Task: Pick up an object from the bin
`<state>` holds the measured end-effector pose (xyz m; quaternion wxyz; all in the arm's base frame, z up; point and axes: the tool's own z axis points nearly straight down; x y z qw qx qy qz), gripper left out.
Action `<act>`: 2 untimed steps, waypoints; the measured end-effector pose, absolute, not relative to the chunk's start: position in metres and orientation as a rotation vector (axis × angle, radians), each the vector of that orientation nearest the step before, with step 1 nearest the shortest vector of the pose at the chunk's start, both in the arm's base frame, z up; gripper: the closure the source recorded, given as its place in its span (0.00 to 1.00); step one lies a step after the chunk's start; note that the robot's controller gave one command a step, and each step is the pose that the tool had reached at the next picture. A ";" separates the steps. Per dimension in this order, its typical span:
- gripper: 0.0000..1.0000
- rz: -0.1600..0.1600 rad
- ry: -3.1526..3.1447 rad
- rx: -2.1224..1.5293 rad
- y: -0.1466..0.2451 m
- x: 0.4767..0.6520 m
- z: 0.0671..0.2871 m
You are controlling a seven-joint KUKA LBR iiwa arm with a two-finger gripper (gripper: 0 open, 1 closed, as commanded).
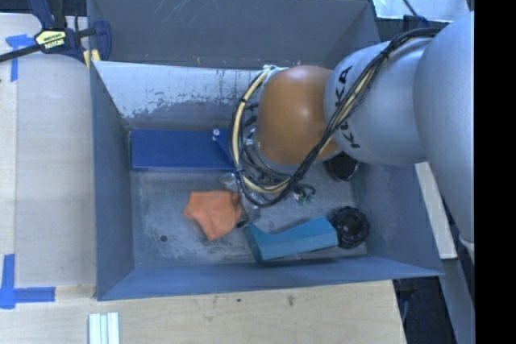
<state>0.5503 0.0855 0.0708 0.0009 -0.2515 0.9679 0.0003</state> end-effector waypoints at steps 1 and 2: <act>1.00 0.001 3.039 -0.790 0.086 0.550 0.071; 1.00 0.001 3.038 -0.791 0.086 0.550 0.071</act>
Offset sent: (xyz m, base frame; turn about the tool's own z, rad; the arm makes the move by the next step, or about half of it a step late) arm 0.0000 0.0000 0.0000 0.0000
